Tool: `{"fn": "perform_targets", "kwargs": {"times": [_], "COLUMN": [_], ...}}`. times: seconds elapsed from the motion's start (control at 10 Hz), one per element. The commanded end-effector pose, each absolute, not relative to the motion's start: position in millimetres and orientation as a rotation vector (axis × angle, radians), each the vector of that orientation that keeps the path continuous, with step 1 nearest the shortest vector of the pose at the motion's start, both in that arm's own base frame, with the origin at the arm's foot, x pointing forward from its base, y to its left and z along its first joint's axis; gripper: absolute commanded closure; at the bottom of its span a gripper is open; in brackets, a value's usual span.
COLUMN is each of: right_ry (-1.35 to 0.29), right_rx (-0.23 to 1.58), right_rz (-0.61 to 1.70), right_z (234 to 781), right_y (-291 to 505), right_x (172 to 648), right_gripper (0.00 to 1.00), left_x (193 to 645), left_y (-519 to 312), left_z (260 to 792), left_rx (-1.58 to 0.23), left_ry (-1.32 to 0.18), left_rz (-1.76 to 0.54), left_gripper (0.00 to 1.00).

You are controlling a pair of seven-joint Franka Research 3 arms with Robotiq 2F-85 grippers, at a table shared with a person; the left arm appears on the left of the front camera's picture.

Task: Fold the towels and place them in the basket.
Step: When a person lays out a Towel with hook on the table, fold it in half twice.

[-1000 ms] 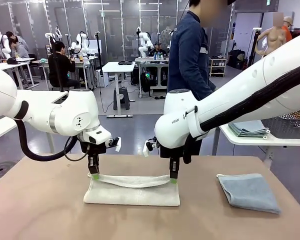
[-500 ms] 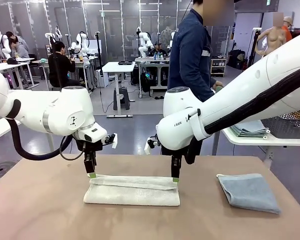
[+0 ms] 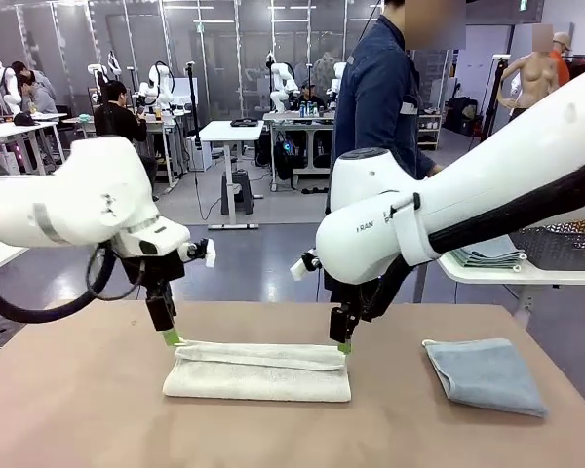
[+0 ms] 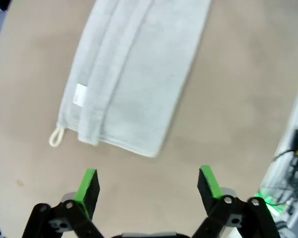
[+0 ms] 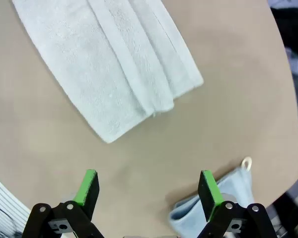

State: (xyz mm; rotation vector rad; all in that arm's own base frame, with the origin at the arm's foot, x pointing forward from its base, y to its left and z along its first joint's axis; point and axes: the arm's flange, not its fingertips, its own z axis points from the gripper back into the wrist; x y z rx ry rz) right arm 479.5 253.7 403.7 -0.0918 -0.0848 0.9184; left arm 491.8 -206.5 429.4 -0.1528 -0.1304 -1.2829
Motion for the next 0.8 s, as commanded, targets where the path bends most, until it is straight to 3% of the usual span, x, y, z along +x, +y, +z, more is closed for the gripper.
{"fn": "perform_targets", "kwargs": {"times": [0.0,0.1,0.2,0.7], "right_ry": [-0.127,-0.09,-0.094,-0.094], "right_rx": [-0.057,-0.009,-0.074,-0.074], "right_rz": [0.729,0.679,0.822,0.822], "right_z": [408,413,410,410], "right_y": [243,239,247,247], "right_x": [458,449,469,469], "right_gripper": [0.0,0.0,0.0,0.0], "left_x": [455,492,492,492], "left_y": [-190,-206,-206,-206], "left_z": [456,429,429,429], "left_rx": [-0.168,-0.153,-0.153,-0.153], "left_ry": [-0.137,-0.13,-0.13,-0.13], "left_rz": [-1.207,-1.283,-1.283,-1.283], "left_gripper": [0.0,0.0,0.0,0.0]}}
